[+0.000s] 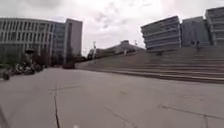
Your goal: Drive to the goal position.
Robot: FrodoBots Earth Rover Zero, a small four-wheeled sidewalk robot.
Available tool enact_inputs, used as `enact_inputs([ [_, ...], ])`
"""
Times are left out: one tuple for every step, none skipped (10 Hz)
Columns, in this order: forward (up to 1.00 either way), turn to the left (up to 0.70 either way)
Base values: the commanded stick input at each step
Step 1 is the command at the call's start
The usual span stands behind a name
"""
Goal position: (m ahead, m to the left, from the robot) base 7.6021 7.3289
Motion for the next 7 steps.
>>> enact_inputs([
  [0.7, 0.14],
  [0.7, 0.08],
  [0.7, 0.03],
  [0.7, 0.0],
  [0.7, 0.0],
  [0.7, 0.0],
  [0.7, 0.0],
])
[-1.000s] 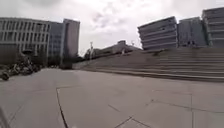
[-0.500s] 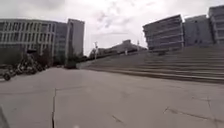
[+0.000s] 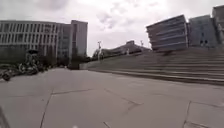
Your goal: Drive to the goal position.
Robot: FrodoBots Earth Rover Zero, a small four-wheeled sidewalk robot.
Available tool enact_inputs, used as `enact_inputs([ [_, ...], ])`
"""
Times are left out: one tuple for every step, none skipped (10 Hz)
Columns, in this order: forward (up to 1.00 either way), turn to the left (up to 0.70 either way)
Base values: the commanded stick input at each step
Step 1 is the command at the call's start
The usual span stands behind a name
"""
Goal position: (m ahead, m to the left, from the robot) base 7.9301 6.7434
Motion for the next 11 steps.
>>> enact_inputs([
  [0.7, 0.02],
  [0.7, 0.08],
  [0.7, 0.13],
  [0.7, 0.14],
  [0.7, 0.14],
  [0.7, 0.14],
  [0.7, 0.14],
  [0.7, 0.14],
  [0.7, 0.14],
  [0.7, 0.14],
  [0.7, 0.14],
])
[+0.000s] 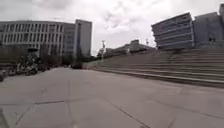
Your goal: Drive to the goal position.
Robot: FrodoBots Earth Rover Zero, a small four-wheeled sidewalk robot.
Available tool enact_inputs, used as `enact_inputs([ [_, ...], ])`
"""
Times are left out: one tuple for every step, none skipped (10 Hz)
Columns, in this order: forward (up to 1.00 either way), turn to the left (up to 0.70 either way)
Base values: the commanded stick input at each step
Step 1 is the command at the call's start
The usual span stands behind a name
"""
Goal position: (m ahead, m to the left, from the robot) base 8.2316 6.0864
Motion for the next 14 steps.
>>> enact_inputs([
  [0.7, 0.14],
  [0.7, 0.14],
  [0.7, 0.14],
  [0.7, 0.14],
  [0.7, 0.14],
  [0.7, 0.14],
  [0.7, 0.14],
  [0.7, 0.14],
  [0.7, 0.14],
  [0.7, 0.14],
  [0.7, 0.14],
  [0.7, 0.14],
  [0.7, 0.14],
  [0.7, 0.14],
])
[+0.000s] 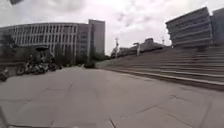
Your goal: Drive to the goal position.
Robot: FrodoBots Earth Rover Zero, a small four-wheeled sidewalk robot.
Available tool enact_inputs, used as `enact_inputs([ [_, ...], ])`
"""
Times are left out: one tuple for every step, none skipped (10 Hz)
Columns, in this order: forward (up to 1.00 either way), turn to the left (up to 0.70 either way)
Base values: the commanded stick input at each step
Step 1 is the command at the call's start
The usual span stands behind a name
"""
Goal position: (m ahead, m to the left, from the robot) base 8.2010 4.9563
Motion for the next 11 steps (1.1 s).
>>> enact_inputs([
  [0.7, 0.14],
  [0.7, 0.14],
  [0.7, 0.14],
  [0.7, 0.14],
  [0.7, 0.14],
  [0.7, 0.14],
  [0.7, 0.14],
  [0.7, 0.14],
  [0.7, 0.14],
  [0.7, 0.14],
  [0.7, 0.14],
])
